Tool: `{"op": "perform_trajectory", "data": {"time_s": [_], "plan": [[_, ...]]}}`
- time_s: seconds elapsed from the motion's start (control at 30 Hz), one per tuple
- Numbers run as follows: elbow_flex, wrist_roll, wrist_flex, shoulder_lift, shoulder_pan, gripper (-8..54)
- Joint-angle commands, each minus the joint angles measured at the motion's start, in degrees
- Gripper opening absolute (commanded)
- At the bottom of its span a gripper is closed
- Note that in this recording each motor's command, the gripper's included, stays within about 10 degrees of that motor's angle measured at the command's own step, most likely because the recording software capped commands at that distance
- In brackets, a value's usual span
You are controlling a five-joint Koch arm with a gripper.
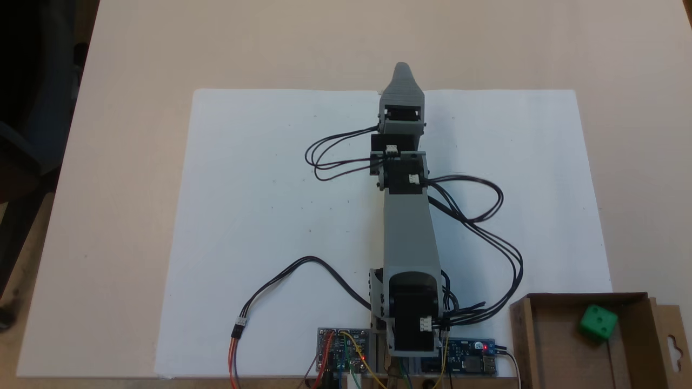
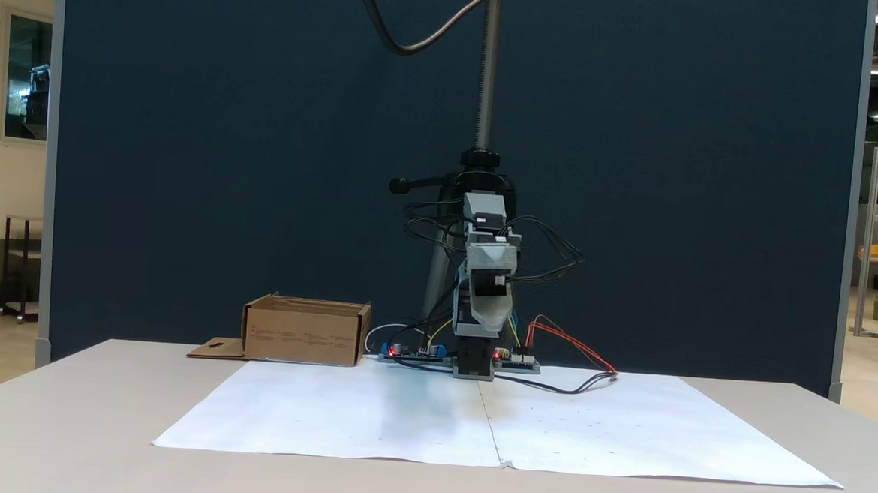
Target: Grasp a green dice and put it in the bin.
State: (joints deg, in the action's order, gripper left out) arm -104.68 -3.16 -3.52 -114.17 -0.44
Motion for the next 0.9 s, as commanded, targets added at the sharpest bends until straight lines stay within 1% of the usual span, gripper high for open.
{"op": "perform_trajectory", "data": {"time_s": [0.0,0.47,0.67,0.73,0.87], "plan": [[0.0,-0.7,9.7,-2.5,1.3,44.2],[-14.2,2.6,29.7,-7.3,2.6,44.0],[-23.6,2.5,37.7,-9.1,2.6,43.9],[-28.5,2.6,40.6,-10.0,2.6,42.8],[-32.3,2.5,45.4,-11.0,2.7,42.6]]}}
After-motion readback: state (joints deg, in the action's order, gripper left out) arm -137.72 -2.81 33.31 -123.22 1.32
